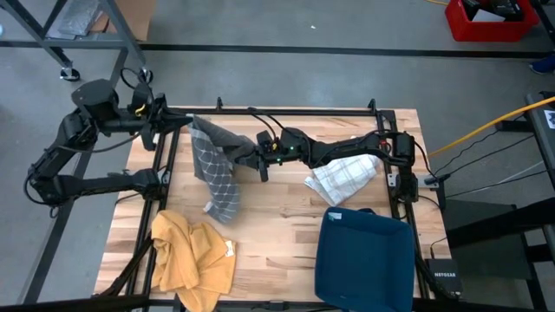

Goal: Fold towel
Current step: Fold the gray kitchen towel

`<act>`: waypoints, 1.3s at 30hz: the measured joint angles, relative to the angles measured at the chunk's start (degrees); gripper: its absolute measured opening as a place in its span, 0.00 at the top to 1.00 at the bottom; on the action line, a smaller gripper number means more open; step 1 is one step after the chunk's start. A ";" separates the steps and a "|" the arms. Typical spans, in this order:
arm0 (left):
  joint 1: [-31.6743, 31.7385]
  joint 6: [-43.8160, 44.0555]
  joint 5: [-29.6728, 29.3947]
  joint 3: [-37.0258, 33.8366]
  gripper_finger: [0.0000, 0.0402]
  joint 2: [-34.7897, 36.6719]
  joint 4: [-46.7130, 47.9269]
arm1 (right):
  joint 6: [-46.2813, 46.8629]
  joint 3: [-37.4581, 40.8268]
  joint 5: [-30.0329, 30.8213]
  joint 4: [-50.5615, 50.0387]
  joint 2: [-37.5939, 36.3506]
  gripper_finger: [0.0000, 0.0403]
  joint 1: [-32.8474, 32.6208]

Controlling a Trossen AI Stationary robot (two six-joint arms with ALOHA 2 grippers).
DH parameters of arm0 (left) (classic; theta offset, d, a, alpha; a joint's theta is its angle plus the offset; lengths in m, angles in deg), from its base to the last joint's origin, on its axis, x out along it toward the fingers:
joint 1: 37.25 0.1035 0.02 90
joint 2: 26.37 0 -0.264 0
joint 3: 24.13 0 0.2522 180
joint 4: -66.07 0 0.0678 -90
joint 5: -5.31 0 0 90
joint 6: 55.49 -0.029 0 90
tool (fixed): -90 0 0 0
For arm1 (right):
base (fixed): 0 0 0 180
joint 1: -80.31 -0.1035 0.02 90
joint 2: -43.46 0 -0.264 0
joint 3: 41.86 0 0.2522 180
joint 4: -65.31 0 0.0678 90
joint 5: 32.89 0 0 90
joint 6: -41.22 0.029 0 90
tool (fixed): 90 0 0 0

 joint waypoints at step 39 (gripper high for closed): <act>-14.85 -11.54 9.87 -0.02 1.00 -10.03 -13.56 | 12.68 0.00 5.10 -8.89 -0.02 0.60 -0.22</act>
